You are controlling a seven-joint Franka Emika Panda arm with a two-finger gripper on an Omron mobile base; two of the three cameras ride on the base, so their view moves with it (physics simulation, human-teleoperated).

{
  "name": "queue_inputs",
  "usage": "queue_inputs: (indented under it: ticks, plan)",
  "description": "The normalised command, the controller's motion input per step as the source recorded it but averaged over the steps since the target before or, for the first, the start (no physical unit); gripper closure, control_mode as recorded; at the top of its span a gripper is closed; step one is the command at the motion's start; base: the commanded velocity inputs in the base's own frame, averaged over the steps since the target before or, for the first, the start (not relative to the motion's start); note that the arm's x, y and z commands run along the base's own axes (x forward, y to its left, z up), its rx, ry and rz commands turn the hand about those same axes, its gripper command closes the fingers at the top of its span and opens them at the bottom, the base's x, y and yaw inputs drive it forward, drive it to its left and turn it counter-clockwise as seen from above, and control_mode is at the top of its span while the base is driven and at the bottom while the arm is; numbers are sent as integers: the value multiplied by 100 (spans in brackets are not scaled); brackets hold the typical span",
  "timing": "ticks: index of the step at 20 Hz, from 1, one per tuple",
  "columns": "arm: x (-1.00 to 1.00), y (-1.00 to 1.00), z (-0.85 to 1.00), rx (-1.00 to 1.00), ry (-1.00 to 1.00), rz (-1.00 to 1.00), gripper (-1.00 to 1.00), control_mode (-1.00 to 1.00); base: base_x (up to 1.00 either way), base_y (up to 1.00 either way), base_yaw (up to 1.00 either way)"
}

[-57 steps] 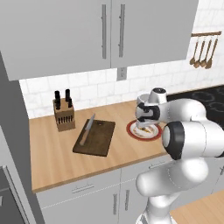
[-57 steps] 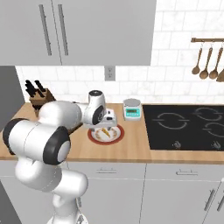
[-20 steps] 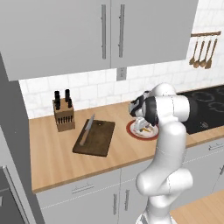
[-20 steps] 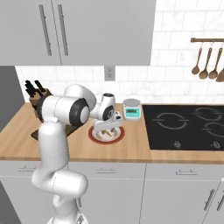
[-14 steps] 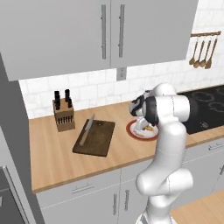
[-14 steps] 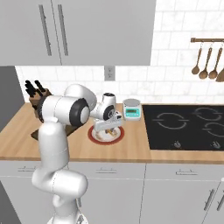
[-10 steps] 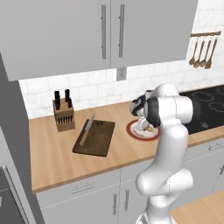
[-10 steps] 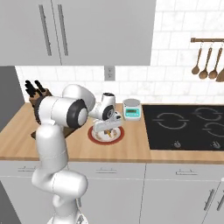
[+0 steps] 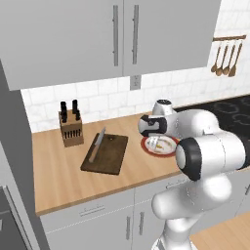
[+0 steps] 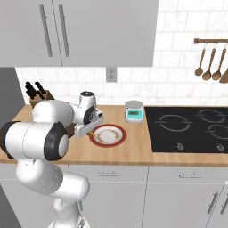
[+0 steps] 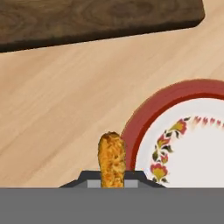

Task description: Pick up the knife from the drawer and place it on the cutting board. Then place the meat from the plate to the cutting board.

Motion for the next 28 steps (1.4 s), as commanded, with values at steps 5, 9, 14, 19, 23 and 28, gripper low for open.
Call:
queue_inputs:
  ticks: [5,9,14,19,23,28]
  plan:
    - [-1,100,53,0,-3,64,100,-100,0,0,0]
    - [6,93,41,-2,0,68,100,-100,0,0,0]
    - [20,83,3,-5,0,59,100,-100,0,0,0]
    - [9,64,-1,-12,-4,37,100,-100,0,0,0]
    - [5,19,-2,-8,-5,25,-100,-100,0,0,0]
    - [0,-16,0,-1,-9,10,-100,-100,0,0,0]
